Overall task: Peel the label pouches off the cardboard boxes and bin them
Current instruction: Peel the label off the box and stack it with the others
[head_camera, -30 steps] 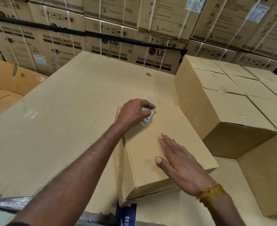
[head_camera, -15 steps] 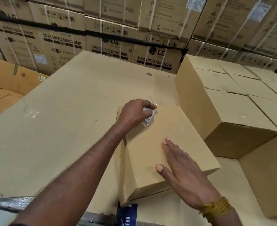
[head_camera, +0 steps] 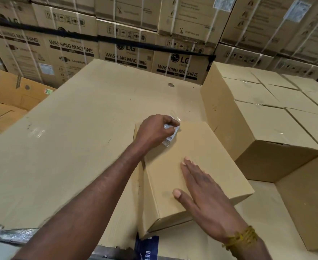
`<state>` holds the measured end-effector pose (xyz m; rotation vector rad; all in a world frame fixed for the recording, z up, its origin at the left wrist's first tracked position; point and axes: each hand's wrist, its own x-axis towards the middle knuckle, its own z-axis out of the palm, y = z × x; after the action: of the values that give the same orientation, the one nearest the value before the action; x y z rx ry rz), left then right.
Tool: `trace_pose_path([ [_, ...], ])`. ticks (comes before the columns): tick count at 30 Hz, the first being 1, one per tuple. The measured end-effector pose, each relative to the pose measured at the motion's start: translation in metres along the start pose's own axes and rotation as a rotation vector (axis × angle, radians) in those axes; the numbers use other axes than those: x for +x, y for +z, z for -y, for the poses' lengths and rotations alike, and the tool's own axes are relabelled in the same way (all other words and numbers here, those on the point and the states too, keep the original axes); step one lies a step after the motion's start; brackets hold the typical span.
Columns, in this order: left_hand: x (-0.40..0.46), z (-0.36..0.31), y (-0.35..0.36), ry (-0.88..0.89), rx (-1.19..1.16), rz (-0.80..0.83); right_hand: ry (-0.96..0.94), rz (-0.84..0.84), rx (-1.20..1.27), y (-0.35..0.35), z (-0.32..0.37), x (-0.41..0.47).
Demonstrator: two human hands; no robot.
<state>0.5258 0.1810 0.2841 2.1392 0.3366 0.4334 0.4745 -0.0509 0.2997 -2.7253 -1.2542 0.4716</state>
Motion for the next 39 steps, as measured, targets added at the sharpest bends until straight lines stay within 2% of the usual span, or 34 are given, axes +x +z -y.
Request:
trace_pose_path([
  [3, 0.002, -0.002, 0.0, 0.016, 0.034, -0.01, 0.002, 0.02, 0.03, -0.008, -0.009, 0.024],
  [8, 0.001, -0.001, 0.001, 0.012, 0.028, -0.02, 0.063, -0.082, 0.034, -0.01, -0.013, 0.071],
  [13, 0.001, 0.001, 0.0, -0.021, -0.03, -0.017, -0.025, -0.056, -0.003, 0.0, 0.007, 0.016],
  [16, 0.003, 0.001, 0.002, -0.013, -0.016, -0.007, -0.02, 0.023, -0.01, -0.003, 0.001, 0.003],
  [24, 0.004, 0.001, 0.002, 0.012, 0.021, -0.024, 0.05, -0.081, 0.022, -0.01, -0.009, 0.079],
  [32, 0.006, 0.005, 0.004, -0.008, -0.038, -0.02, -0.048, 0.035, -0.007, 0.0, -0.004, -0.004],
  [35, 0.007, 0.005, 0.003, -0.007, -0.03, -0.02, -0.023, 0.044, 0.017, -0.009, -0.014, 0.018],
  [39, 0.008, 0.003, 0.004, 0.013, 0.023, -0.022, 0.047, -0.062, 0.016, -0.009, -0.014, 0.072],
])
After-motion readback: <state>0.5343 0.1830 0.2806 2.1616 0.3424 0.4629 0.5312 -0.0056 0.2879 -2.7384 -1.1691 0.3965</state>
